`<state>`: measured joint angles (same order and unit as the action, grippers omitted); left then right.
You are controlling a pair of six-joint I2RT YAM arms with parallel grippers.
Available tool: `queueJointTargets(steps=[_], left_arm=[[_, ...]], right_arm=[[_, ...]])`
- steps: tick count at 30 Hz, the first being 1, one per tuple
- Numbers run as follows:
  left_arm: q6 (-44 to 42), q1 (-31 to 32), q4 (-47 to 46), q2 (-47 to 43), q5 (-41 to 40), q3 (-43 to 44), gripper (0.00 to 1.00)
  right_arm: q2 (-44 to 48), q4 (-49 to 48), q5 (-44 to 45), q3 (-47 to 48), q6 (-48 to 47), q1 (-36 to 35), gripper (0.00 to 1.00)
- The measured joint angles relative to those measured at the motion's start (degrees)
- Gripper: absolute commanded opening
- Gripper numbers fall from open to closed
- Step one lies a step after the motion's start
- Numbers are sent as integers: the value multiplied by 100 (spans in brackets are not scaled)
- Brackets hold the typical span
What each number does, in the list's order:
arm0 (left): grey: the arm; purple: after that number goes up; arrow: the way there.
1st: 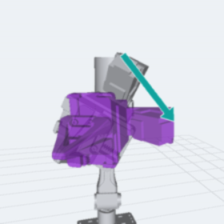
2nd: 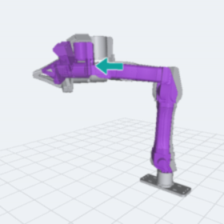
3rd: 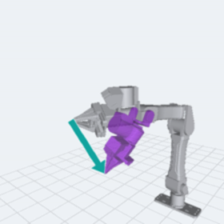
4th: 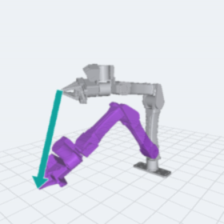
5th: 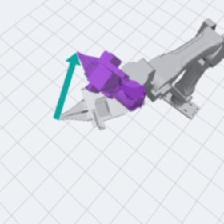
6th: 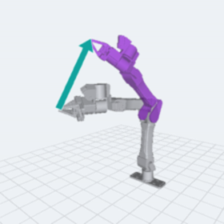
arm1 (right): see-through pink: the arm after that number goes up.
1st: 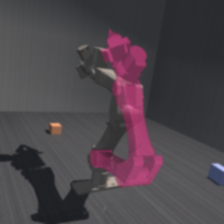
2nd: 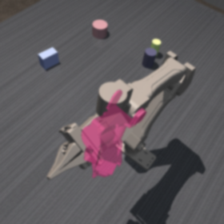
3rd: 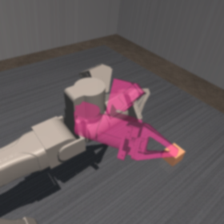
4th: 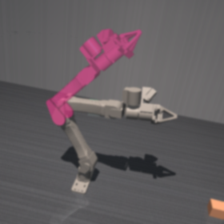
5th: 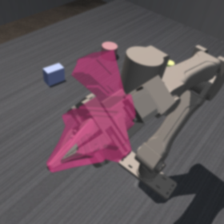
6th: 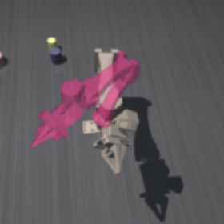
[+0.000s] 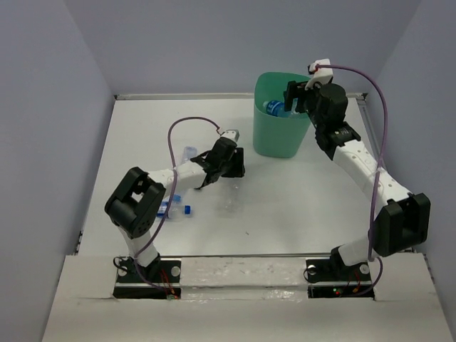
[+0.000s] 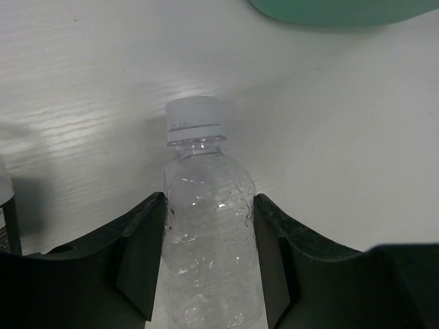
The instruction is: Put the plastic bottles in the bin
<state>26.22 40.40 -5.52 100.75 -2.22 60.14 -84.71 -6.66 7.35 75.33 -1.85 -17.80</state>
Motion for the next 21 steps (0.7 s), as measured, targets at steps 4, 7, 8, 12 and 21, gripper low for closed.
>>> queueJointTargets(steps=[4, 7, 8, 12, 21], left_arm=[[63, -2, 0, -566, -24, -131, 44], [111, 0, -22, -1154, -31, -140, 44], [131, 0, -22, -1340, -24, -140, 44], [151, 0, -11, -1954, -37, -44, 44], [-28, -2, -426, -2015, -439, 1875, 44]], right_arm=[[146, -33, -7, -61, 57, 0, 84], [317, -57, 2, -177, 164, 0, 84], [468, -83, 15, -319, 264, 0, 83], [1287, -57, 37, -975, 730, 0, 83], [3224, -278, -345, -2741, 2269, 0, 80]])
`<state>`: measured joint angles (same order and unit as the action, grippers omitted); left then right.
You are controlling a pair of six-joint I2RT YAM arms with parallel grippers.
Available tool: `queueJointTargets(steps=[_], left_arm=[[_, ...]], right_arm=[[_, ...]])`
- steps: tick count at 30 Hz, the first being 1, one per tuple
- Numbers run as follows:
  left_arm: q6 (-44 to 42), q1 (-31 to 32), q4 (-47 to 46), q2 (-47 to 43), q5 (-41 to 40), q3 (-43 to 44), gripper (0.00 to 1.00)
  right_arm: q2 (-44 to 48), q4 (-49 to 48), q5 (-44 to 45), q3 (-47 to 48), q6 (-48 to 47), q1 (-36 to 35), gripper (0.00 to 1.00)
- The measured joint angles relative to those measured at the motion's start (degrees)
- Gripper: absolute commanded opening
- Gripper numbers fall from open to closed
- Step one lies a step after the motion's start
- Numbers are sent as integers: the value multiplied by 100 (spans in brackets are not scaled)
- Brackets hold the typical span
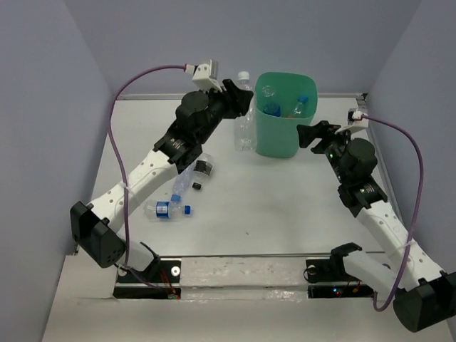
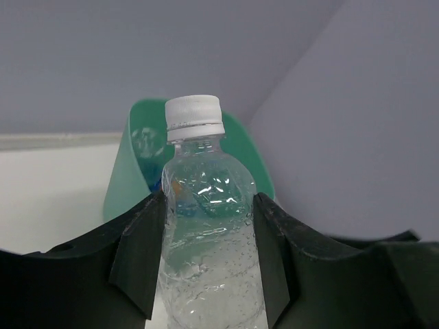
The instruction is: Put the plastic bottles in the bin
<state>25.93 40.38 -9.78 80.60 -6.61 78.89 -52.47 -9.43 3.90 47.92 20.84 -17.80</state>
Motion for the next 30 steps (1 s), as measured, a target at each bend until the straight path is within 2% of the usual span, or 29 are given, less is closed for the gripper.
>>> queueJointTargets(steps=[8, 13, 18, 19, 20, 22, 23, 30], left_arm=[[-452, 0, -861, 1563, -507, 2144, 44], [-817, 2, -1281, 2940, -811, 3357, 45], [-1294, 2, -1591, 4286, -1036, 4437, 49], [-1394, 2, -1641, 4548, -1056, 4693, 52], [-1482, 2, -1670, 4754, -1080, 4841, 70], [-1641, 2, -1718, 5090, -1115, 5062, 94], [-1694, 2, -1725, 5191, -1130, 5071, 99], [-1860, 2, -1725, 5115, -994, 5049, 99]], right_arm=[[649, 531, -634, -1071, 529, 0, 79], [1259, 487, -892, -1139, 643, 0, 79], [1491, 424, -1283, -1244, 761, 0, 79], [1493, 424, -1322, -1272, 769, 0, 79], [1499, 426, -1368, -1316, 772, 0, 79], [1502, 437, -1449, -1386, 772, 0, 79], [1502, 446, -1475, -1403, 772, 0, 79], [1252, 295, -1786, -1412, 767, 0, 79]])
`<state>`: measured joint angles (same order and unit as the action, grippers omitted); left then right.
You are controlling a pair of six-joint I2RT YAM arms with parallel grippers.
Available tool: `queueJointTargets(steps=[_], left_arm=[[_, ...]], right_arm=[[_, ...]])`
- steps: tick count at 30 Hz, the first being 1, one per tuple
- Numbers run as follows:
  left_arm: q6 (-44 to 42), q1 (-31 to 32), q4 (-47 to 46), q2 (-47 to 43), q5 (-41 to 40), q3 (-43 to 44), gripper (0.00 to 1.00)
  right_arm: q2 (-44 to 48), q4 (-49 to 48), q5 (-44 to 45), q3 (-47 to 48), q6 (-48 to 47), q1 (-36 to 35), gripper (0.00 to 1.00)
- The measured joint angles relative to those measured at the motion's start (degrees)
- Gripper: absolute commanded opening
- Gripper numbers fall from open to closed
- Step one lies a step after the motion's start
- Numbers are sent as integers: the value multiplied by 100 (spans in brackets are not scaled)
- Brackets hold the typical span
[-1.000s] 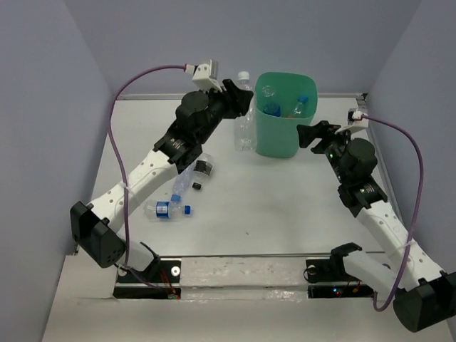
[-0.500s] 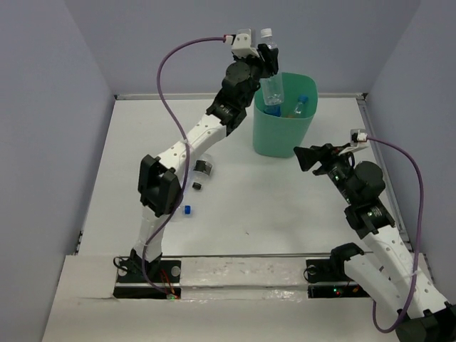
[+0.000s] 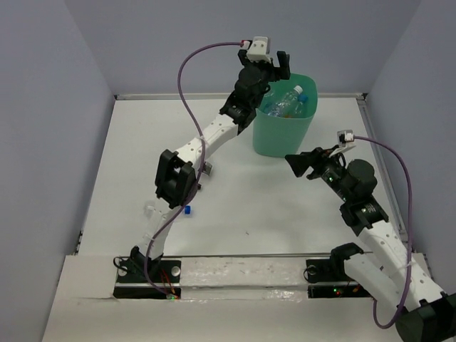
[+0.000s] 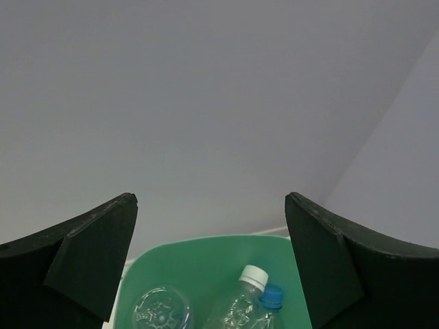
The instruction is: Put the plastic bottles in the bin
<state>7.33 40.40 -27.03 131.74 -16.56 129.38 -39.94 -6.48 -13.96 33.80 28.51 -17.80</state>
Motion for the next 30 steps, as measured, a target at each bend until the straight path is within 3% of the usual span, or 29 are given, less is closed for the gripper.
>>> queueJointTargets(steps=[6, 12, 15, 20, 25, 30], left_arm=[[-118, 2, 774, -1152, 393, -133, 99], [-4, 2, 1976, -3491, 442, -940, 99], [166, 0, 2496, -4688, 428, -1659, 99], [557, -7, 3425, -7160, 98, -4162, 99], [833, -15, 4266, -8609, -358, -5654, 99], [1062, -31, 5051, -9497, -887, -6417, 99]], right_arm=[[-608, -46, -297, 103, -155, -503, 79], [-1952, -133, -278, 944, -590, -2114, 79], [-3099, -238, -262, 1655, -881, -2887, 79], [-4946, -7, -273, 2865, -1596, -3757, 87], [-6266, 494, -442, 4186, -2273, -4229, 92], [-7414, 1040, -595, 5713, -2896, -4527, 93]])
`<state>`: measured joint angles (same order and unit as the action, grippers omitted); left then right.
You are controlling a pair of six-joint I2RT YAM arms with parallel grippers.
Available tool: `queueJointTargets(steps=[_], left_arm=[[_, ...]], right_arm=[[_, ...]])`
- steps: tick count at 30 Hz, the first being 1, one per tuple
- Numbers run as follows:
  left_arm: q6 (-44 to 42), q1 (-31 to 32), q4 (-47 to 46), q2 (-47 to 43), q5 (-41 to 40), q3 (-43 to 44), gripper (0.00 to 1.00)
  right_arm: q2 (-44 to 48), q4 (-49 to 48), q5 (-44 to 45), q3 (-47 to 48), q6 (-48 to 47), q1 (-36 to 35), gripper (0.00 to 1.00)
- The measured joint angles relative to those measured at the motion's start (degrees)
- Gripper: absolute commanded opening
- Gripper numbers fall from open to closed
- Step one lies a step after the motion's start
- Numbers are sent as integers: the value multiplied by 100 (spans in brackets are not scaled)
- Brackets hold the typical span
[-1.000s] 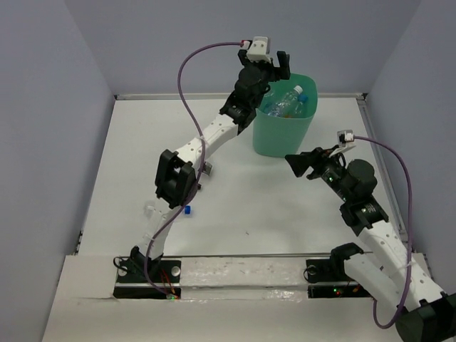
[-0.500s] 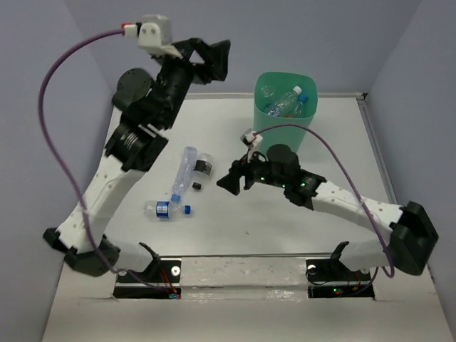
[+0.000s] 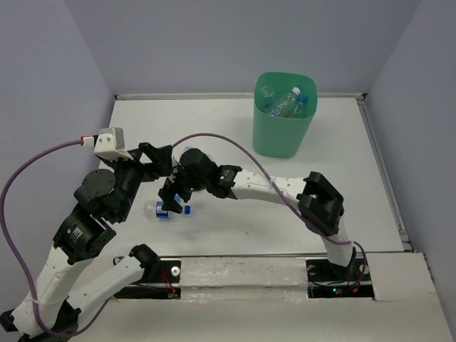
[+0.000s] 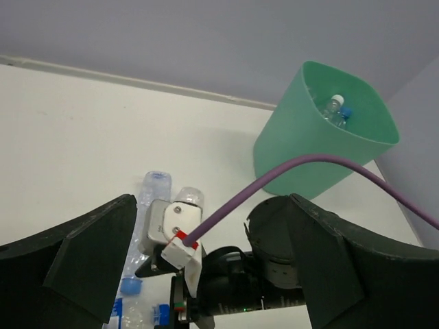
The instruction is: Put the plastic bottles in the bin
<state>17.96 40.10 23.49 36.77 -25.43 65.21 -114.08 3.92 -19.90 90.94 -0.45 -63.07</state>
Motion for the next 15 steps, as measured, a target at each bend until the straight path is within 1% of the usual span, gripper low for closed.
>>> queueJointTargets(steps=[5, 11, 14, 15], left_arm=[[107, -2, 350, -511, -527, -271, 99], [116, -7, 452, -645, -828, -479, 99], [111, -7, 529, -664, -874, -586, 99], [109, -7, 535, -675, -879, -610, 99]], right_arm=[[-1156, 505, -48, 1307, -391, -160, 93], [-2267, 1126, -46, 2293, -603, -273, 94], [-2608, 1325, 7, 2618, -684, -326, 88], [-2702, 1366, 66, 2708, -702, -350, 81]])
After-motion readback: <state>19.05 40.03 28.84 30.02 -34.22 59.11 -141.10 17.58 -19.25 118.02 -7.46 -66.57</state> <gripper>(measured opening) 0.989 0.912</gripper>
